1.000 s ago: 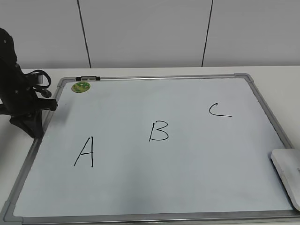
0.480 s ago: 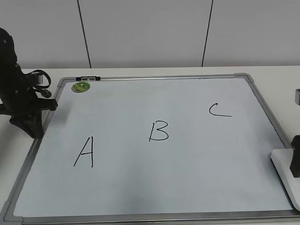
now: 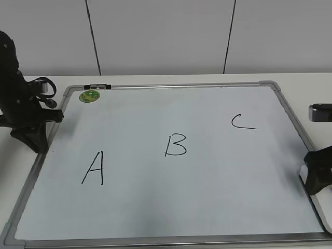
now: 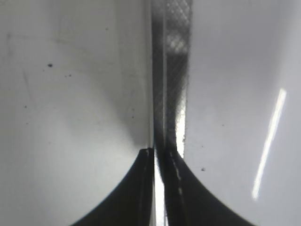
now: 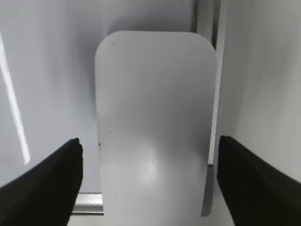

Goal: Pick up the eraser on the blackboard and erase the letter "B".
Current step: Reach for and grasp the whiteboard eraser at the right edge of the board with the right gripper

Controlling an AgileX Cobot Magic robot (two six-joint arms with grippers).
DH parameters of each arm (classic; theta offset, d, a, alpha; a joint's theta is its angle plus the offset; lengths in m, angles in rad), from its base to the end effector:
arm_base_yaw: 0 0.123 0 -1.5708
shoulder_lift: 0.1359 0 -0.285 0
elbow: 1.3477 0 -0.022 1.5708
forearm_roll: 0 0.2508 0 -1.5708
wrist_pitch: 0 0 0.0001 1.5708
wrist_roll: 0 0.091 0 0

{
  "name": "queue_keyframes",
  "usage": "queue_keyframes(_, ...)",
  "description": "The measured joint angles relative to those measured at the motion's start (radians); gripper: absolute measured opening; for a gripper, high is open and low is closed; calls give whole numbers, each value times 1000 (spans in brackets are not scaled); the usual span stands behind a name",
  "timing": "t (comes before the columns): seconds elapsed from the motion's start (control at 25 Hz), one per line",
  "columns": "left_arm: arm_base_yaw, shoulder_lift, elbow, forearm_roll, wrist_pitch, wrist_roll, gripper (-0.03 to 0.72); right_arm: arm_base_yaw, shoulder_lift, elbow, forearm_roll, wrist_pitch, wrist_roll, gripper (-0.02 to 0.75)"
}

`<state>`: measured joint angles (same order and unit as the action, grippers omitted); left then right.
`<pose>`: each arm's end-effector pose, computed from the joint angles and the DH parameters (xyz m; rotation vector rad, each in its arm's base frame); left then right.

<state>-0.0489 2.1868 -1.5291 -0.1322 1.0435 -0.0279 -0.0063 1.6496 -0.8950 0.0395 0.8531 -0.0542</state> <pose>0.4130 -0.0306 0.1239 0.0742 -3.0885 0.1717 0.2758 0.0010 0.1727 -0.0350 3.0899 0.0446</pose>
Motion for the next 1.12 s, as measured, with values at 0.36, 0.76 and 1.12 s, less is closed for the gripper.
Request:
queue_keyframes(0.36, 0, 0, 0, 0, 0, 0, 50, 0, 55, 0, 4, -40, 0, 661)
queue_keyframes(0.76, 0, 0, 0, 0, 0, 0, 53, 0, 78, 0, 4, -87, 0, 611)
queue_keyframes(1.12, 0, 0, 0, 0, 0, 0, 56, 0, 78, 0, 4, -91, 0, 529)
